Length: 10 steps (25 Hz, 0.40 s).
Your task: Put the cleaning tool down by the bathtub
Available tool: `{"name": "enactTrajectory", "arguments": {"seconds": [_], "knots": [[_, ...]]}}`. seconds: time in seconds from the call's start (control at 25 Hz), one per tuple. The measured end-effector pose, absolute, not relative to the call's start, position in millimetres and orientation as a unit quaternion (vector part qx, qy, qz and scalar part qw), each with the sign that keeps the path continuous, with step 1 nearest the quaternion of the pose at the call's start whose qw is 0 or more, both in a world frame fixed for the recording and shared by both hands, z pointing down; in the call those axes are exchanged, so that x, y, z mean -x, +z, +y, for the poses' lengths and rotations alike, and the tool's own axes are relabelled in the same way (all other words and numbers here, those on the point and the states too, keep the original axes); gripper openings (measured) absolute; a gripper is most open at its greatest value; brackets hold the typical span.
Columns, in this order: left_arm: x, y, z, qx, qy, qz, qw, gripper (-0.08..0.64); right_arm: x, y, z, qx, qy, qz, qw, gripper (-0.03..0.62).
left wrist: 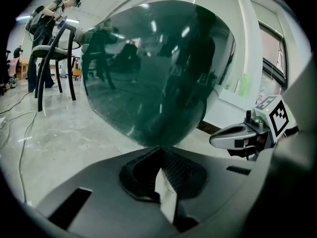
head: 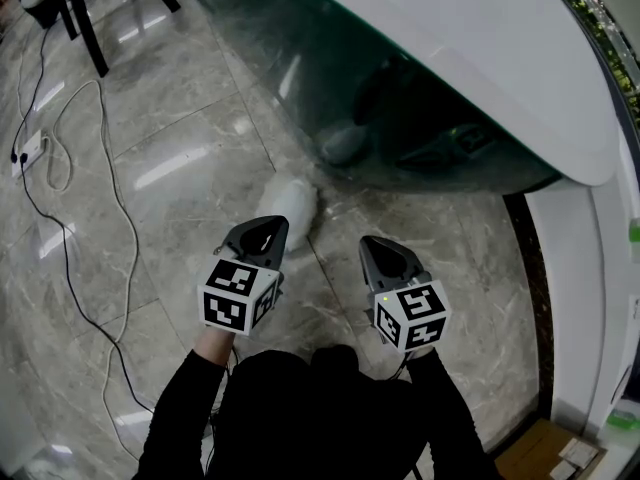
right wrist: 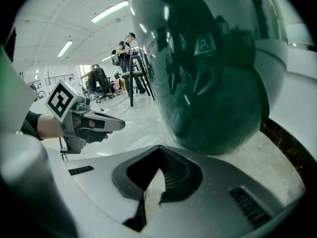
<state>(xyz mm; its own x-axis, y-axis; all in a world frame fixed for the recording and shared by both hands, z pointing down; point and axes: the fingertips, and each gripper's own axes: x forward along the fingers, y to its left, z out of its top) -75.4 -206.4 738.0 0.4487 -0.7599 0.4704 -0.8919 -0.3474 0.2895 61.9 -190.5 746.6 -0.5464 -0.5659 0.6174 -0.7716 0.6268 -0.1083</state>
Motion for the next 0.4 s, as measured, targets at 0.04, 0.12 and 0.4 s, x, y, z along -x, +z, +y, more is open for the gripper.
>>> {"name": "enactTrajectory", "arguments": {"seconds": [0.04, 0.12, 0.4], "knots": [[76.2, 738.4, -206.4, -0.810, 0.126, -0.510, 0.260, 0.008, -61.1, 746.2, -190.8, -0.389, 0.187, -0.859, 0.275, 0.000], [77.7, 739.4, -206.3, -0.808, 0.125, -0.512, 0.263, 0.008, -59.9, 746.1, -191.3, -0.390, 0.187, -0.859, 0.275, 0.000], [85.2, 740.3, -210.4, -0.804, 0.121, -0.520, 0.261, 0.008, -54.7, 746.7, -194.6, -0.388, 0.190, -0.861, 0.268, 0.000]]}}
